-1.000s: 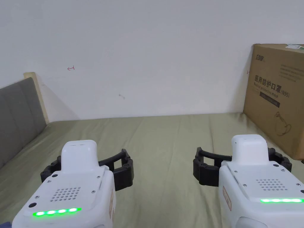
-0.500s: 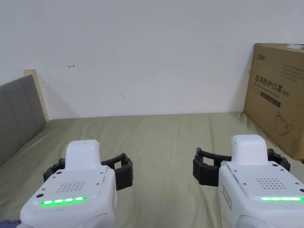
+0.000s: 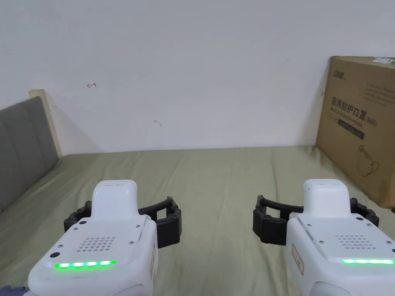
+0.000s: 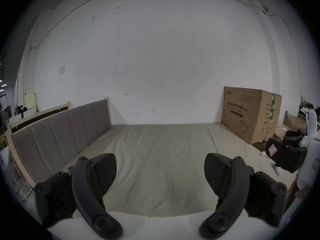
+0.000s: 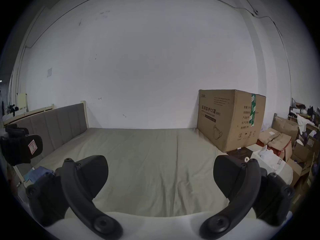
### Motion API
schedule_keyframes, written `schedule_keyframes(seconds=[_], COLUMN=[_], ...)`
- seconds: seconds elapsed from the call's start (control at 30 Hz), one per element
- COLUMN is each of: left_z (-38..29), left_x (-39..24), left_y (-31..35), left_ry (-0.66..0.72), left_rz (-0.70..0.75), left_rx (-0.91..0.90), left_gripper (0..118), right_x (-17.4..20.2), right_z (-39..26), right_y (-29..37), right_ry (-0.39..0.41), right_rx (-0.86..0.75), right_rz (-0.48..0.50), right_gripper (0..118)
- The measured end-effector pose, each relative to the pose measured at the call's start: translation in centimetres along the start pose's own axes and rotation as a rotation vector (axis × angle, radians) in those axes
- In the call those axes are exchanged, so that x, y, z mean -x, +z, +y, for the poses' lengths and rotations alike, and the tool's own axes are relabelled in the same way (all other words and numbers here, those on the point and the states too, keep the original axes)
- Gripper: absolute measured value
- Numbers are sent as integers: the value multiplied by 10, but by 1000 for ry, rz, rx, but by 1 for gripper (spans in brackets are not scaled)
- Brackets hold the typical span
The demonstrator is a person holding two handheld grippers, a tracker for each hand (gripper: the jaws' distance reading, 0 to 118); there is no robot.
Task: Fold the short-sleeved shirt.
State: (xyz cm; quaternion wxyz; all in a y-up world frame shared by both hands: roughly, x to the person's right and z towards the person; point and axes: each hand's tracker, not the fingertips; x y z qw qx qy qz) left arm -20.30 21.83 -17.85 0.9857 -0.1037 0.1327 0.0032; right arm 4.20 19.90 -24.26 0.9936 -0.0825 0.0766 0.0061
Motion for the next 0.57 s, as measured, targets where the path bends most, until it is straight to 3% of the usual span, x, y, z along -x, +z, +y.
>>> schedule_keyframes(seconds=[0.57], left_z=[-8], left_x=[-1], left_y=[-6], left_ry=[-3], left_rz=[-16], left_rx=[32], left_gripper=[106], right_x=[5], right_z=[-5], right_y=[-4], right_ry=[10], right_rx=[27], right_rz=[3], right_gripper=[118])
